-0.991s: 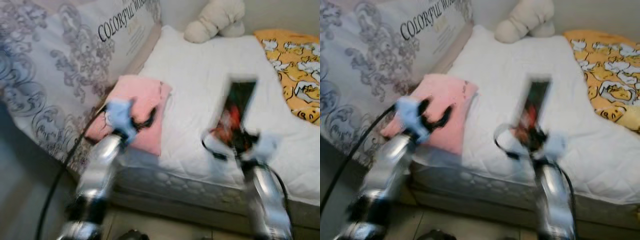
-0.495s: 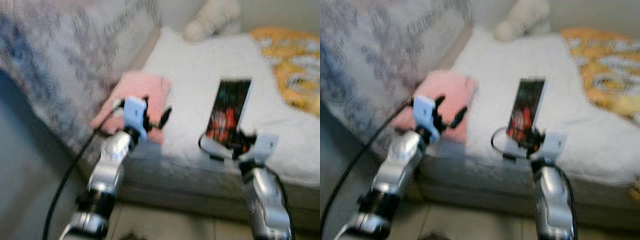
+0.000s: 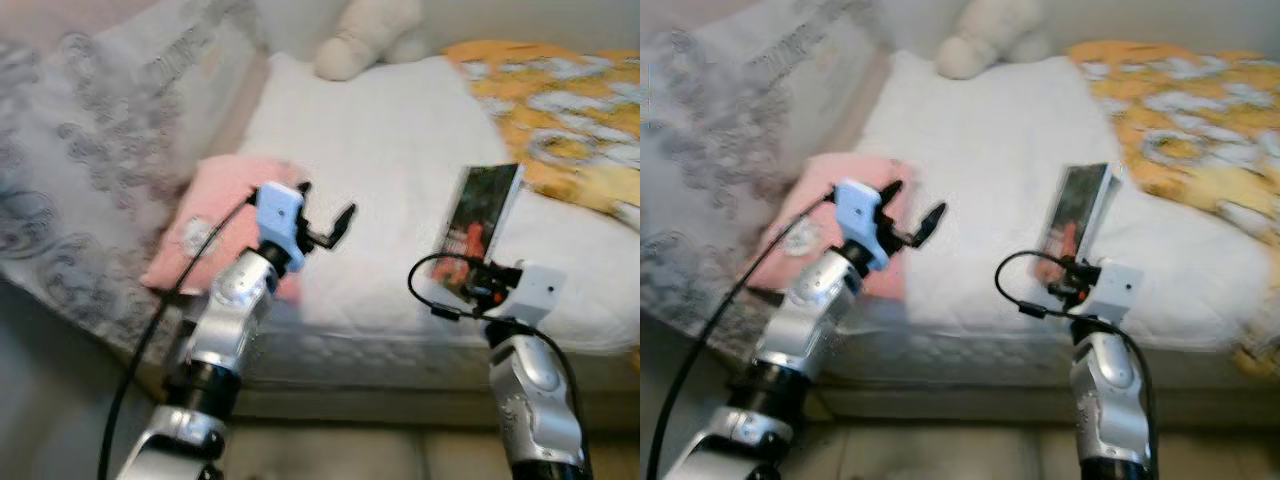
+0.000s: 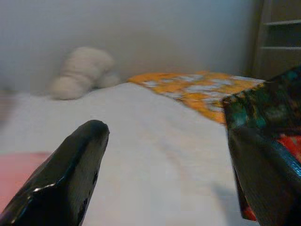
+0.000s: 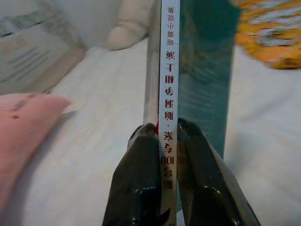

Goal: Clean up the room

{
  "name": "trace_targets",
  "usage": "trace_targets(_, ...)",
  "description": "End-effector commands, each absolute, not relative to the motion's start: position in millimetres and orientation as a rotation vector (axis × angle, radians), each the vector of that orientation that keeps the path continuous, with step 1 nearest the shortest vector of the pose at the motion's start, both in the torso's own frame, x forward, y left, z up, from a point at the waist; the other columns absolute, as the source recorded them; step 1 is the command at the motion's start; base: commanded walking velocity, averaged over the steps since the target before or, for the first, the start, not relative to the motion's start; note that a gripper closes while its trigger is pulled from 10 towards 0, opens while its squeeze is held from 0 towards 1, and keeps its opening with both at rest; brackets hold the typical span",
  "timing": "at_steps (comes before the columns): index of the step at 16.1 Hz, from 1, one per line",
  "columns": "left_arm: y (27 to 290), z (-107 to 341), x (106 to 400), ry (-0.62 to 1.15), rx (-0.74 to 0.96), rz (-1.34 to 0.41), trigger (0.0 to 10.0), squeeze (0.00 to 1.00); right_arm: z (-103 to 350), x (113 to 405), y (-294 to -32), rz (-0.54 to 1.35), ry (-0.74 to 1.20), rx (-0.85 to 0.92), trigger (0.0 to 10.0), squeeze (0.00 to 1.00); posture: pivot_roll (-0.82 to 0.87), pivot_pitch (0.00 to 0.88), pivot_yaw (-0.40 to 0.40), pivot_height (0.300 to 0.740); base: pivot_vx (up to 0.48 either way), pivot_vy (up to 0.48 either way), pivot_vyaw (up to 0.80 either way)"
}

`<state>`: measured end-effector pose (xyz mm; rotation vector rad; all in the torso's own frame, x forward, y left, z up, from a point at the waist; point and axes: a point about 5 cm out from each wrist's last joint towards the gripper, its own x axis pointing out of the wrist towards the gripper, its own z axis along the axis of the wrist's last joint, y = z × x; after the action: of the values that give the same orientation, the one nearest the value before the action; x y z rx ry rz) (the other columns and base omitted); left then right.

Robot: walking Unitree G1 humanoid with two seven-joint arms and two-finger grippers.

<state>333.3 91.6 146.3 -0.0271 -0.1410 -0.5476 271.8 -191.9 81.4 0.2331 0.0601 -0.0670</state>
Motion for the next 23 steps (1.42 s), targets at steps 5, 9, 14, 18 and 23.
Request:
trace_targets(5,107.9,135.1,335.0,-0.089,-0.033,-0.464,10.0,0.00,97.5,290.5,-166.1,0.078,0.010,0.233,0.0,0.00,-0.01,0.000,0.010,0.736,0.358,0.316,0.00)
trace_targets(9,97.9,137.9,334.6,-0.097,-0.001,-0.490,10.0,0.00,99.5,310.0,-157.9,0.134,0.030,0.251,0.0,0.00,0.02,0.000,0.004,0.736,0.336,0.342,0.00)
trace_targets(14,108.4,157.7,326.5,-0.140,-0.008,-0.474,10.0,0.00,104.1,356.1,-124.6,0.217,0.146,0.500,0.0,0.00,0.15,0.000,-0.018,0.736,0.000,0.000,0.00)
trace_targets(18,113.7,161.4,308.8,-0.127,-0.007,-0.492,10.0,0.00,45.1,334.0,-157.1,0.132,0.388,0.718,0.0,0.00,0.20,0.045,-0.019,0.736,0.000,0.000,0.00)
trace_targets(23,105.6,164.8,295.3,-0.094,-0.072,-0.498,10.0,0.00,34.1,322.3,-200.3,0.105,0.444,0.553,0.0,0.00,0.18,0.035,-0.015,0.736,0.000,0.000,0.00)
